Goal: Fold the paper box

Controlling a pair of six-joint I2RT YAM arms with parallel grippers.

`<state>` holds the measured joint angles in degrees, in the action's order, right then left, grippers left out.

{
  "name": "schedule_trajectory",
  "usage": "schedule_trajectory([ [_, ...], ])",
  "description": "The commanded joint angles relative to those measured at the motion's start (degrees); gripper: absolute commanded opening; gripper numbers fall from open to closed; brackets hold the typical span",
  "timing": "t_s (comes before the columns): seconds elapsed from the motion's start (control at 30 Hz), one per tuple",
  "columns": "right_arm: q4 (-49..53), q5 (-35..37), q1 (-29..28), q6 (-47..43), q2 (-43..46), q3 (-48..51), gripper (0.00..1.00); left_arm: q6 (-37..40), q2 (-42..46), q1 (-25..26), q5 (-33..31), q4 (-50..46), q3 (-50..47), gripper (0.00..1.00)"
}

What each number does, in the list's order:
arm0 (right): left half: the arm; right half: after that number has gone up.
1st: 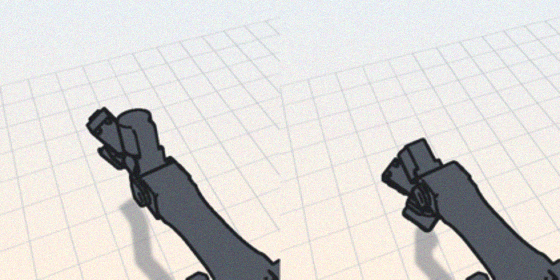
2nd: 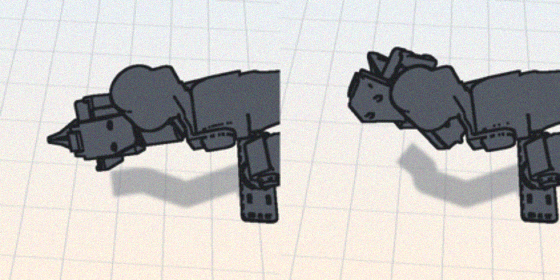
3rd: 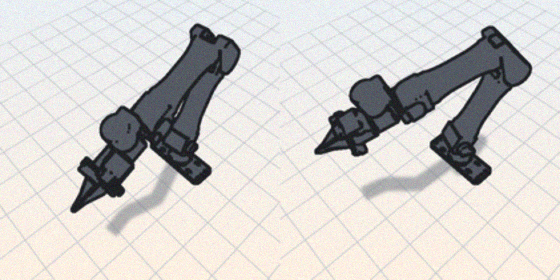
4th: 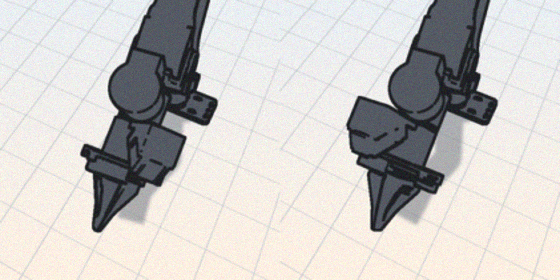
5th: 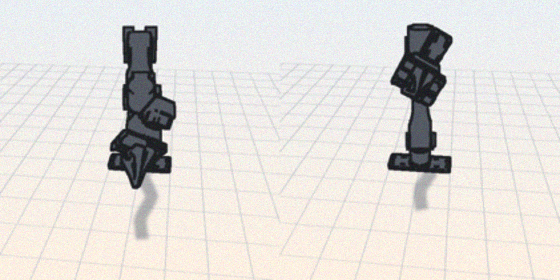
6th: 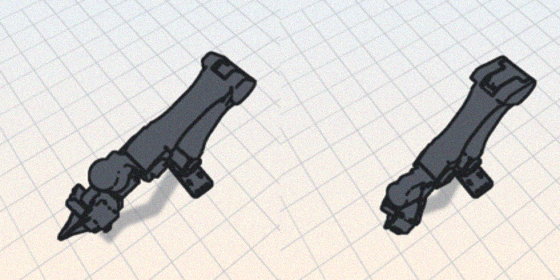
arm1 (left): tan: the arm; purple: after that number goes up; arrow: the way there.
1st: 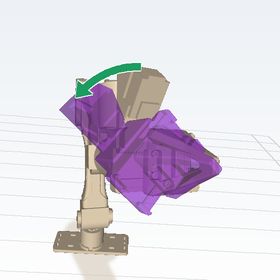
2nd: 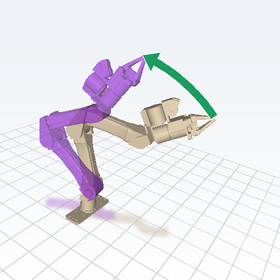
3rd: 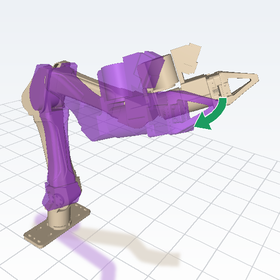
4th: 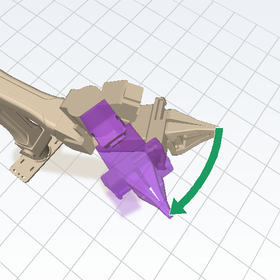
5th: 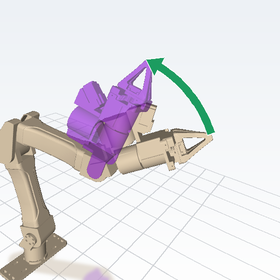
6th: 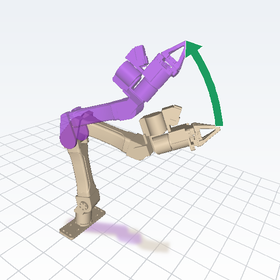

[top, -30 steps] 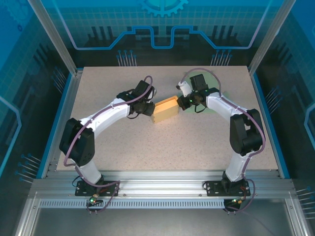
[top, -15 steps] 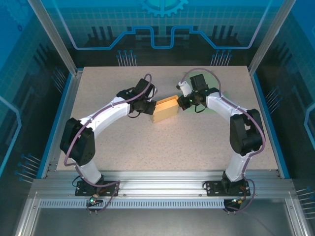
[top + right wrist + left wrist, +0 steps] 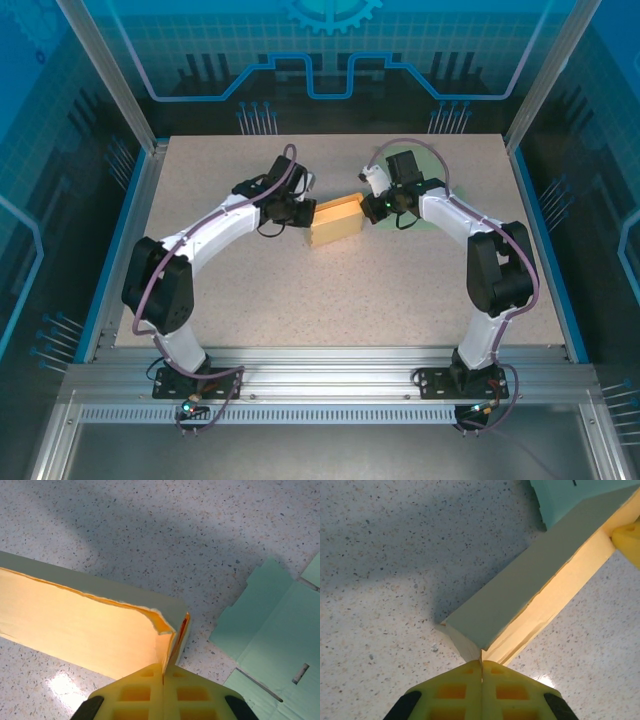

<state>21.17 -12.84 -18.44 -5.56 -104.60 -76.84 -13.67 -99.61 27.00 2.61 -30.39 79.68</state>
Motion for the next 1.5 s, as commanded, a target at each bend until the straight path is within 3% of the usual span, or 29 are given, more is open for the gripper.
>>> schedule_trajectory([
  [0.0, 2.3, -1.1, -1.1, -0.9, -2.1, 0.6, 0.0, -3.2, 0.7, 0.0, 7.2, 6.1, -1.6, 0.02],
  [0.77, 2.8, -1.0, -1.3, -1.2, -3.3, 0.1, 0.0, -16.8, 4.1, -6.5, 19.9, 25.0, -11.4, 0.0],
  [1.03, 2.8, -0.9, -1.3, -1.3, -3.3, 0.0, 0.0, -15.9, 4.1, -6.9, 19.6, 23.6, -11.9, 0.0],
  [1.3, 2.9, -0.8, -1.2, -1.2, -3.2, 0.0, 0.0, -11.4, 5.3, -6.4, 15.2, 18.5, -15.0, 0.0],
  [1.47, 2.6, -1.0, -1.2, -1.1, -3.3, 0.0, 0.0, -12.0, 4.8, -5.9, 14.9, 20.4, -17.0, 0.0],
])
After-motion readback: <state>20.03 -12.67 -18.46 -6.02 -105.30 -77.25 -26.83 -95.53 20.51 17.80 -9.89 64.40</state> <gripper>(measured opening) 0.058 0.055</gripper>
